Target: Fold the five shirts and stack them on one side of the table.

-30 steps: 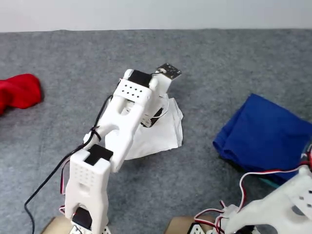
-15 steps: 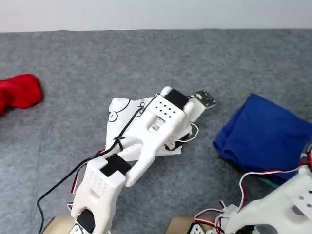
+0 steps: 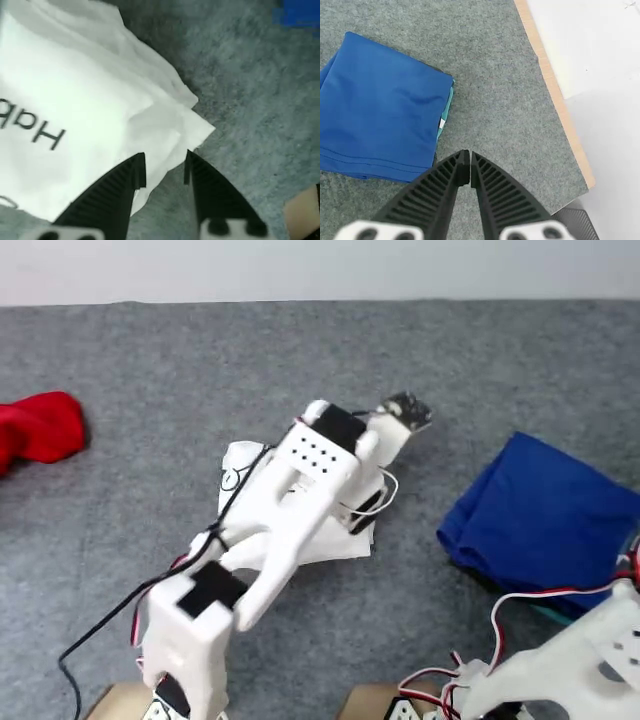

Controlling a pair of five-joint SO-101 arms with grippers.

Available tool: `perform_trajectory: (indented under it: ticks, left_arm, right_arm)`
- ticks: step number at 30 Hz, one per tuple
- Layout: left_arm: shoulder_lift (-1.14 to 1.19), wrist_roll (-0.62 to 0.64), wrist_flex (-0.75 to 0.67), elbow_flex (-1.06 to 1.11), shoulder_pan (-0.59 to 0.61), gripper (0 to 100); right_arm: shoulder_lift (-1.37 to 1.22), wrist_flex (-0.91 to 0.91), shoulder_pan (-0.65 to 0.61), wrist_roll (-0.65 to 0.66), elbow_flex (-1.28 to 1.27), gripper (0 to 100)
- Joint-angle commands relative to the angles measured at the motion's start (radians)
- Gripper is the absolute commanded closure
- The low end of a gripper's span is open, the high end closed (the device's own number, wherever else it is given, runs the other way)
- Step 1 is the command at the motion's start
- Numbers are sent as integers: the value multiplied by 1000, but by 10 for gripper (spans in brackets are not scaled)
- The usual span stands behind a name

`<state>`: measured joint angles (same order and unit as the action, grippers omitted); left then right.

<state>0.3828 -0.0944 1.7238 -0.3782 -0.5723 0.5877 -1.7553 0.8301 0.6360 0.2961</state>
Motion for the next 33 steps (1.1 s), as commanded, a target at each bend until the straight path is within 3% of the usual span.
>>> perform_trajectory:
  ticks: [1, 7, 13, 27, 33]
  left_arm:
    - [-158, -23, 29, -4, 26, 868]
    - [-80, -60, 15, -1, 140, 998]
    - [133, -64, 20, -2, 199, 994]
    - [216, -43, 20, 42, -91, 995]
    - [203, -41, 29, 58, -89, 995]
  right_arm:
    - [12, -36, -12, 3, -2, 990]
    - [12, -36, -12, 3, -2, 990]
    - [13, -36, -12, 3, -2, 990]
    - [21, -38, -12, 3, -2, 990]
    - [21, -38, -12, 3, -2, 990]
